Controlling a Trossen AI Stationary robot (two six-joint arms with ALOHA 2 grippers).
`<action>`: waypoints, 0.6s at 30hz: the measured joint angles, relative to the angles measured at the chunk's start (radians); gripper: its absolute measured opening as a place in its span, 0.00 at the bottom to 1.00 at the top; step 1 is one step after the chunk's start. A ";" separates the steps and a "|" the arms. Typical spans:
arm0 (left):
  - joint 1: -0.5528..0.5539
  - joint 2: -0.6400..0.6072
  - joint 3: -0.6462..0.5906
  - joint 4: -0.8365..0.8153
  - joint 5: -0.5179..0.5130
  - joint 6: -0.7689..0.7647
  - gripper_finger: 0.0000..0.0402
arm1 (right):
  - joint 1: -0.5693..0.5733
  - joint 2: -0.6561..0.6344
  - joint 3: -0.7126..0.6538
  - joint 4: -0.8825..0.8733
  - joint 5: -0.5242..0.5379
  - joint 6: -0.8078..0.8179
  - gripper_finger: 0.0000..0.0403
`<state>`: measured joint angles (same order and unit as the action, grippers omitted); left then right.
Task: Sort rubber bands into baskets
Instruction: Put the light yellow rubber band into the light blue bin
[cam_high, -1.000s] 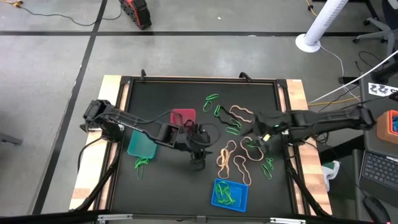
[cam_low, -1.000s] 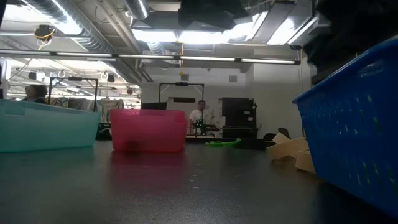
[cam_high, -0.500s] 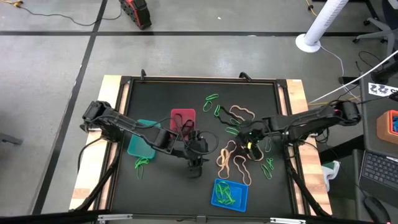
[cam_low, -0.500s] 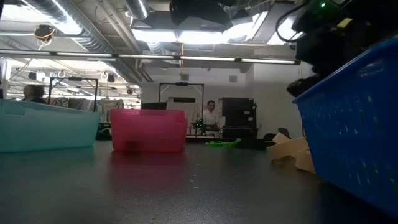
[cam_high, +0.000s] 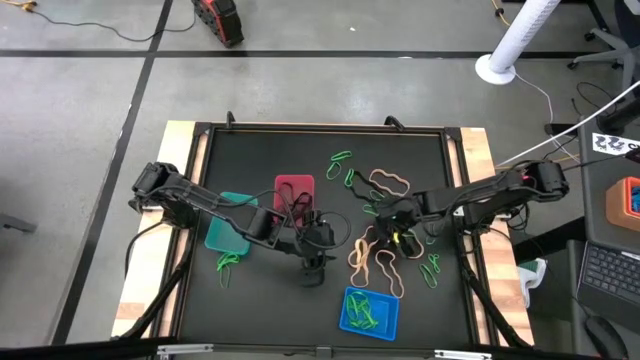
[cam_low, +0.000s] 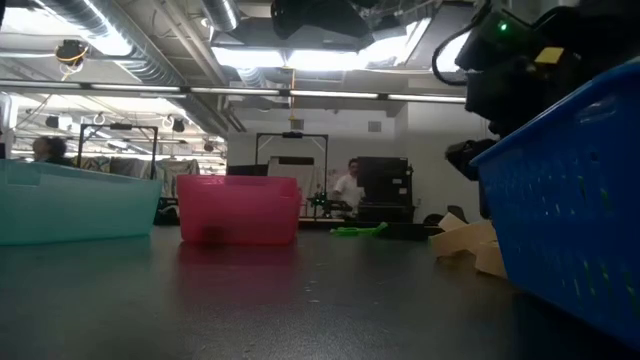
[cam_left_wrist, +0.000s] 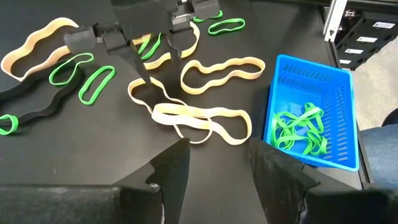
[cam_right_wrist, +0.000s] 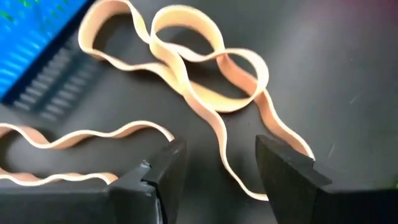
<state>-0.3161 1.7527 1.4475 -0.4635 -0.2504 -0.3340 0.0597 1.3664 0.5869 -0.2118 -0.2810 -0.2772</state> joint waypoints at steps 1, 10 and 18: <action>0.000 0.000 0.000 0.000 0.000 0.000 0.41 | 0.000 0.010 0.000 -0.001 0.000 -0.007 0.47; 0.000 0.000 0.000 0.000 0.000 0.000 0.41 | 0.000 0.082 0.000 0.001 0.009 -0.027 0.45; 0.000 0.000 0.000 0.000 0.000 0.000 0.41 | 0.000 0.098 0.000 0.004 0.035 -0.045 0.26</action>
<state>-0.3164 1.7527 1.4475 -0.4637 -0.2508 -0.3340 0.0597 1.4643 0.5865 -0.2077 -0.2464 -0.3225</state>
